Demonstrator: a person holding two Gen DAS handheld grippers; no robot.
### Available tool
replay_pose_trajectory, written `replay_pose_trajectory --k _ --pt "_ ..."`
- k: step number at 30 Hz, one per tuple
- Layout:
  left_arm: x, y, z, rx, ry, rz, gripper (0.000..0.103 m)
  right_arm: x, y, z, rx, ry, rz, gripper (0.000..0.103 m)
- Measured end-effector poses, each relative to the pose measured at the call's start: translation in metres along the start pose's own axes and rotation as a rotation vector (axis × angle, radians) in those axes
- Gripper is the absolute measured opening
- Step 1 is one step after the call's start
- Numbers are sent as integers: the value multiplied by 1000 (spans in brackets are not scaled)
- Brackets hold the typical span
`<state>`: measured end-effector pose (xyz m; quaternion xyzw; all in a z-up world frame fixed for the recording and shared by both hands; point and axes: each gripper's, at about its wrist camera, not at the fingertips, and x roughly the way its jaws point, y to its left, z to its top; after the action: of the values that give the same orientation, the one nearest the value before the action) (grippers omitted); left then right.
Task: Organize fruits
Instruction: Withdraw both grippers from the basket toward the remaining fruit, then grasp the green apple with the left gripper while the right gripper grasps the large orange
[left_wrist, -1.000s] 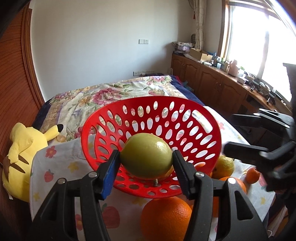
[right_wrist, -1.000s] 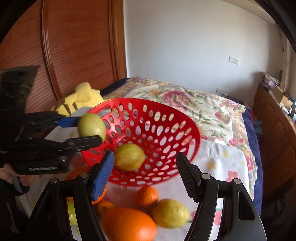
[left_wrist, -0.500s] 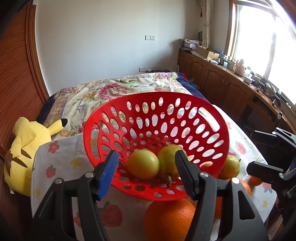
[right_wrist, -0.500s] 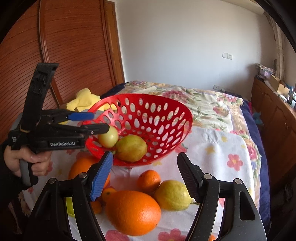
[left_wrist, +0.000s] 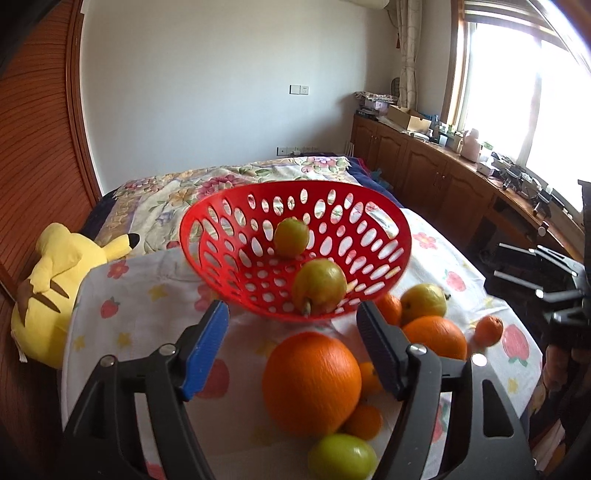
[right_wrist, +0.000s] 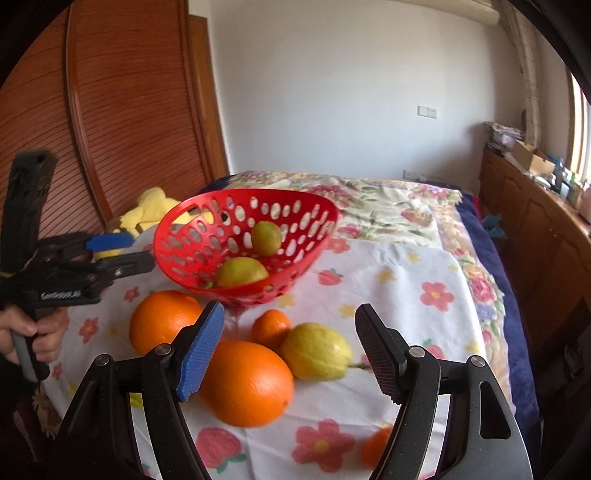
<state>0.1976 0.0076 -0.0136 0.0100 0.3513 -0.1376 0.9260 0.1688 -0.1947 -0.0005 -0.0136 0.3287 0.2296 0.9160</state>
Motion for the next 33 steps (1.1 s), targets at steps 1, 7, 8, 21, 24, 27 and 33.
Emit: replay_pose_trajectory --k 1,7,8,21,24,27,33 --pt "-1 -1 -3 -4 3 -1 72 -3 -2 -2 3 -5 -6 76" --pt "-11 -5 -18 -12 -12 -1 73 -17 -8 -17 11 -11 -38 75" --pt "-14 -6 -20 -15 -18 0 73 -18 -9 -19 15 -8 -44 75" --pt "-25 -12 -52 0 -41 -16 77 -14 4 -41 43 9 -25 77" --pt "-23 -13 -59 2 -26 -3 77 -7 12 -41 43 15 -11 80" --pt "-20 -14 -65 -7 -11 -8 77 0 21 -42 37 20 8 82" --pt "-15 -18 -78 -13 -7 -23 77 21 32 -45 25 53 29 85"
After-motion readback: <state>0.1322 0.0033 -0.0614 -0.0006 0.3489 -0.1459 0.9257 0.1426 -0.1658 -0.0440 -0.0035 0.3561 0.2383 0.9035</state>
